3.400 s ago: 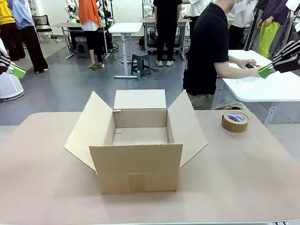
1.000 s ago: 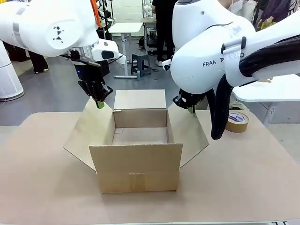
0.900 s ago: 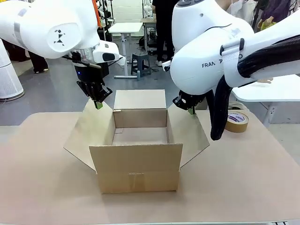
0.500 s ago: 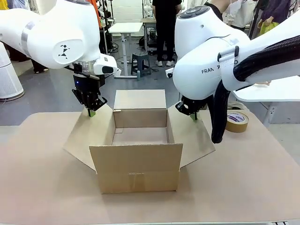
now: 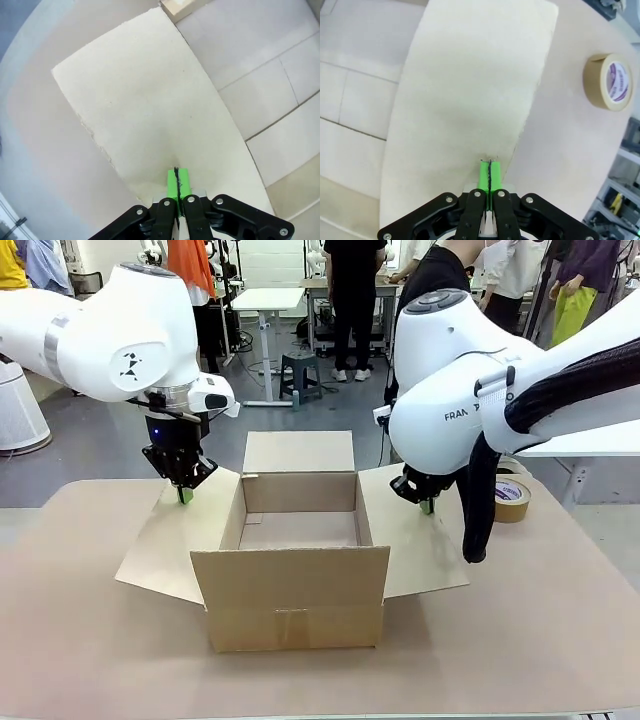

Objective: Wrap the clocks to prevent damage.
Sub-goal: Open the side flaps of the Package Box.

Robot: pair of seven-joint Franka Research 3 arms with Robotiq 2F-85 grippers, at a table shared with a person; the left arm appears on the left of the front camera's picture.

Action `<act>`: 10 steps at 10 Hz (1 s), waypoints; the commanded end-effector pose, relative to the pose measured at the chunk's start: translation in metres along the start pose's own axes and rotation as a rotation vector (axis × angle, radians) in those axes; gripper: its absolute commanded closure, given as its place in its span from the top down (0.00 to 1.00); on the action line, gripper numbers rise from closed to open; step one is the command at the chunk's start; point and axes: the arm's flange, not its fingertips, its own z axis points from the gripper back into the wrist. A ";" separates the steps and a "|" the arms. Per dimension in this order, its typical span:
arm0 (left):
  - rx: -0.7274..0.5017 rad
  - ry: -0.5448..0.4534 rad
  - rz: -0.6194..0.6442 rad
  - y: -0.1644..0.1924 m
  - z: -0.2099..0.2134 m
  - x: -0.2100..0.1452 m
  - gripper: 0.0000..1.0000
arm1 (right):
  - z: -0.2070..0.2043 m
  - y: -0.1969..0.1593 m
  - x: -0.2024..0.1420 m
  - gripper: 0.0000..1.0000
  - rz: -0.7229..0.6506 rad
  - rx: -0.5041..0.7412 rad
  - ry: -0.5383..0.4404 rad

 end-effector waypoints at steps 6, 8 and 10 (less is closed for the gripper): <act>-0.053 -0.040 0.162 0.011 -0.039 0.000 0.01 | -0.045 0.000 0.000 0.01 -0.152 0.104 0.003; -0.074 -0.023 0.176 0.012 -0.055 0.002 0.01 | -0.054 0.001 0.001 0.01 -0.147 0.121 0.023; -0.083 -0.024 0.182 0.012 -0.059 0.003 0.01 | -0.056 0.001 0.001 0.01 -0.150 0.124 0.024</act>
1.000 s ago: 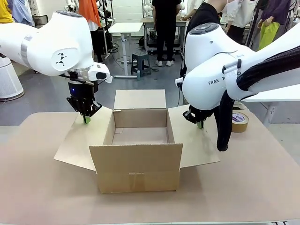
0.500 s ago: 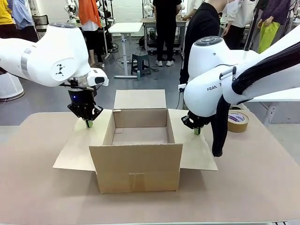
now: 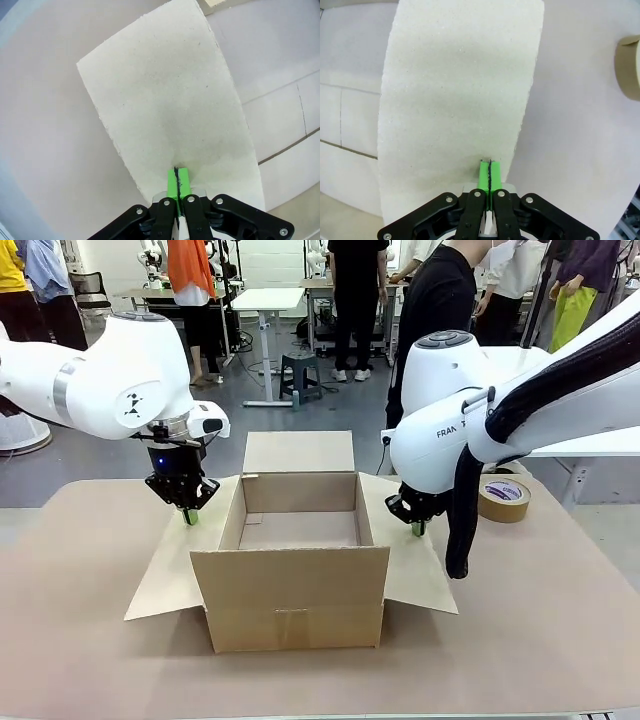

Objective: Wrap the clocks to prevent damage.
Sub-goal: Open the side flaps of the Package Box, then once the human has placed the objects inside and stepped back, release both hands from the side flaps of the Package Box.

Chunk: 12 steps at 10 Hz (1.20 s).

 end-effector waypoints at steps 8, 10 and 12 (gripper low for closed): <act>-0.007 -0.018 0.008 0.001 0.001 0.003 0.01 | 0.000 -0.001 0.001 0.01 -0.004 0.003 -0.002; -0.007 -0.018 0.008 0.001 0.001 0.003 0.01 | 0.000 -0.001 0.001 0.01 -0.004 0.003 -0.002; -0.007 -0.018 0.008 0.001 0.001 0.003 0.01 | 0.000 -0.001 0.001 0.01 -0.004 0.003 -0.002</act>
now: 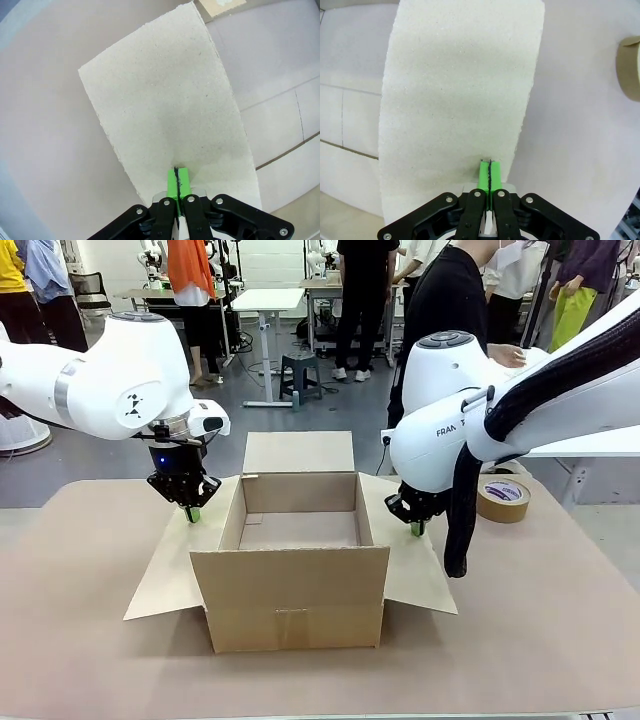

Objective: Wrap the clocks to prevent damage.
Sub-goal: Once the human has placed the objects inside and stepped back, release both hands from the side flaps of the Package Box.

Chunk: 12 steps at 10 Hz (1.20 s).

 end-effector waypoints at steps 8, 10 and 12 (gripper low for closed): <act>0.001 0.002 -0.001 0.000 -0.001 0.000 0.01 | -0.001 0.000 0.000 0.01 -0.002 -0.006 -0.001; 0.001 0.002 -0.001 0.000 -0.001 0.000 0.01 | -0.001 0.000 0.000 0.01 -0.002 -0.006 -0.001; 0.001 0.002 -0.001 0.000 -0.001 0.000 0.01 | -0.001 0.000 0.000 0.01 -0.002 -0.006 -0.001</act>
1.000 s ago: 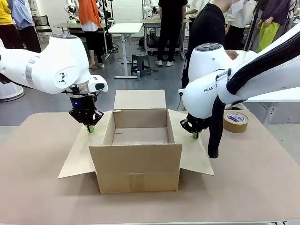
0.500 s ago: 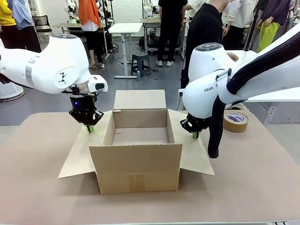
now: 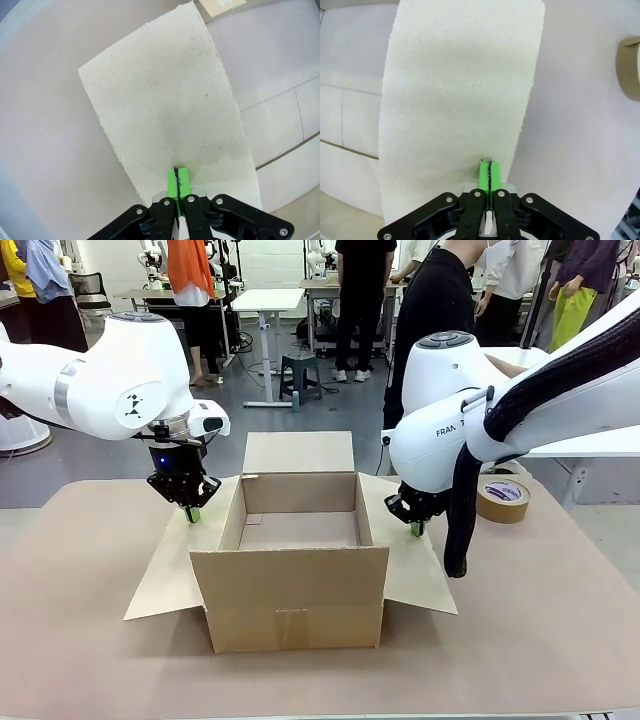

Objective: Wrap the clocks to prevent damage.
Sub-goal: Once the human has placed the objects inside and stepped back, release both hands from the side flaps of the Package Box.

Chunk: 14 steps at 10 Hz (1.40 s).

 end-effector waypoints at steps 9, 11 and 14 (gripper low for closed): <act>0.001 0.002 -0.001 0.000 -0.001 0.000 0.01 | -0.001 0.000 0.000 0.01 -0.002 -0.006 0.000; 0.001 0.002 -0.001 0.000 -0.001 0.000 0.01 | -0.001 0.000 0.000 0.01 -0.002 -0.006 0.000; 0.001 0.002 -0.001 0.000 -0.001 0.000 0.01 | -0.001 0.000 0.000 0.01 -0.002 -0.006 0.000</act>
